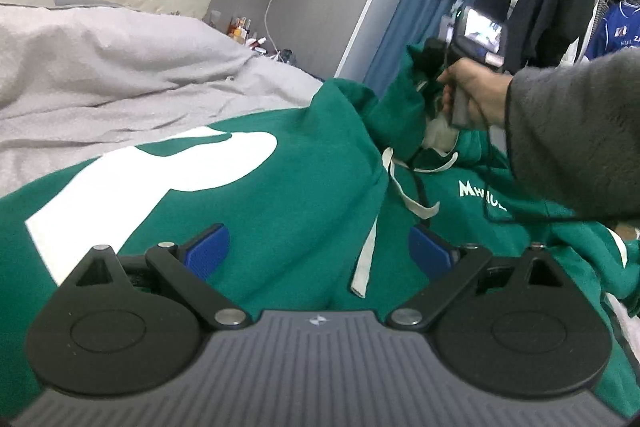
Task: Fold large clothes
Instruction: 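Grasp the hood with the right gripper and pull it up to straighten it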
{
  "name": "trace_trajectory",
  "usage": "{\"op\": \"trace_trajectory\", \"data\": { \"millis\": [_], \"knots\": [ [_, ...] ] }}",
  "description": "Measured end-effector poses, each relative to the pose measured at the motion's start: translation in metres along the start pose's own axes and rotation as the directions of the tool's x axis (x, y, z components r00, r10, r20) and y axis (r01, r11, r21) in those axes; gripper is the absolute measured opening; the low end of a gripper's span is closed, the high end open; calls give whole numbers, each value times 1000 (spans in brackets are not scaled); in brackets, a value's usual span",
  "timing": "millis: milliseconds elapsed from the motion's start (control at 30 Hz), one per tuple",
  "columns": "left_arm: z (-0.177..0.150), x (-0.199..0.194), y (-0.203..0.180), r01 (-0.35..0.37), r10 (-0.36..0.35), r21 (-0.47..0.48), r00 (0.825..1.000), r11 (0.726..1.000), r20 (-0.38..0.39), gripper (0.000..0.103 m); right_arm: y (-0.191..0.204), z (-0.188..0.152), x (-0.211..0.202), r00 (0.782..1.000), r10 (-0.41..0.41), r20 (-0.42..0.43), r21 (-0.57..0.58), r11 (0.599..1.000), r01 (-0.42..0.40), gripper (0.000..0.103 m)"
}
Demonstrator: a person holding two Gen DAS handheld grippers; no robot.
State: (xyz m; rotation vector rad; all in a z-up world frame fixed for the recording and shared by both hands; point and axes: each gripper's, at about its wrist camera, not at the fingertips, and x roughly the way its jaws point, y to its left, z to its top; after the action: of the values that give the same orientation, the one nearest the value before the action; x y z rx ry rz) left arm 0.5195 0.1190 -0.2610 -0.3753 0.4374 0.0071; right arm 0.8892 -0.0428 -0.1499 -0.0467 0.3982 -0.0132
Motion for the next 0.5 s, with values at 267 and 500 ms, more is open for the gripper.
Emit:
{"op": "trace_trajectory", "data": {
  "millis": [267,500],
  "knots": [
    [-2,21,1,-37,37,-9,999,999,-10,102,-9,-44,16,997,67,-38,55,996,-65,28],
    [-2,16,-3,-43,43,14,999,999,-16,102,-32,-53,-19,995,80,-67,110,991,-72,69]
  ]
}}
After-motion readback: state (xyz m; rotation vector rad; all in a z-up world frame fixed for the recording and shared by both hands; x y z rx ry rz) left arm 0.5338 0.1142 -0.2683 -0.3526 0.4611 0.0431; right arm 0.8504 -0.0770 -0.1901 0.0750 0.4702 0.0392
